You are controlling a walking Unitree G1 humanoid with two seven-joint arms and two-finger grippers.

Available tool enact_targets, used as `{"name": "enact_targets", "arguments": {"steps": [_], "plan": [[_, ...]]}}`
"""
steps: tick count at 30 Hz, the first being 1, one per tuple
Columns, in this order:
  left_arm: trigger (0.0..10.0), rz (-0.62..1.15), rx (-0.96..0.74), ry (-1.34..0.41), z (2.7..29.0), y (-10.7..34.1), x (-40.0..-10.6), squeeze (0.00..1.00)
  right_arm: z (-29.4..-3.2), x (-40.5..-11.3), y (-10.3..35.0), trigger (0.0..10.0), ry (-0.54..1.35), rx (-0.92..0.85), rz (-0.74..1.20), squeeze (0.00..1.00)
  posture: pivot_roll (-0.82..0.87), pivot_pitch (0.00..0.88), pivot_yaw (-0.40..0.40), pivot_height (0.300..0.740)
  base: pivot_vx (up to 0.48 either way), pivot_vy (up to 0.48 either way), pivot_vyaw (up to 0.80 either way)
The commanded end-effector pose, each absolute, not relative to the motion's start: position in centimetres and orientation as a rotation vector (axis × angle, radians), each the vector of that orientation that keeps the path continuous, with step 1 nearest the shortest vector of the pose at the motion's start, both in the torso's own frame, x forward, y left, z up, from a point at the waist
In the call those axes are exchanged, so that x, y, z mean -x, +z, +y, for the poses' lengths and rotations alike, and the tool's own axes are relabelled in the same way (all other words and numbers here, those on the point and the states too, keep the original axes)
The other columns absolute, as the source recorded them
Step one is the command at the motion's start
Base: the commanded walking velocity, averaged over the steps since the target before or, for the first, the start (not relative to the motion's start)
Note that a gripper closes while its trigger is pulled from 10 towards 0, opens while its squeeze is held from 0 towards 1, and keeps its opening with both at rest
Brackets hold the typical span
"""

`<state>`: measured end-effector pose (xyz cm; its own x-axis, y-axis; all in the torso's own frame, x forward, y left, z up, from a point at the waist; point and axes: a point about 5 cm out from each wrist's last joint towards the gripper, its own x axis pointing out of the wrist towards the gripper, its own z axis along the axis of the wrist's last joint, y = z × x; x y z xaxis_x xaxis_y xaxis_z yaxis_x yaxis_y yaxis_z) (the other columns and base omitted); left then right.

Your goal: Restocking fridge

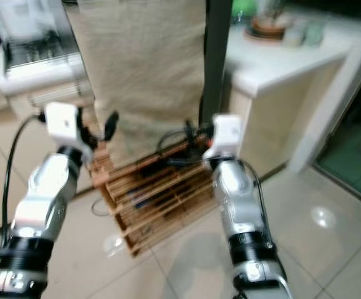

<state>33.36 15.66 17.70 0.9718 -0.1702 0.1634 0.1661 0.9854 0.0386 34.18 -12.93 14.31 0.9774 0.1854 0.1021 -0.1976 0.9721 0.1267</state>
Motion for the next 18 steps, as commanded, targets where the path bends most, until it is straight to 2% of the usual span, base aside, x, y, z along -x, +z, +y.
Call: {"name": "enact_targets", "arguments": {"steps": [1,13,17,18], "plan": [[10.0,-0.157,-0.035,-0.170,16.0,17.6,-33.2,0.00,-12.5,-34.2,15.1,10.0,0.195,-0.139,-0.127,0.00,-0.11,0.000,0.082,0.740,0.000,0.480,-0.78],[10.0,-0.187,0.013,-0.152,16.9,18.0,-32.8,0.00,-13.2,-34.0,14.7,10.0,0.137,-0.142,-0.121,0.00,-0.12,0.000,0.085,0.740,0.000,0.480,-0.78],[10.0,-0.182,0.006,-0.158,16.6,17.9,-32.5,0.00,-13.9,-33.9,14.4,10.0,0.078,-0.071,-0.105,0.00,-0.11,0.000,0.078,0.740,0.000,0.480,-0.78],[10.0,-0.169,0.017,-0.157,16.6,17.7,-32.5,0.00,-14.3,-33.8,13.8,10.0,0.038,0.026,-0.069,0.00,-0.12,0.000,0.077,0.740,0.000,0.480,-0.78]]}}
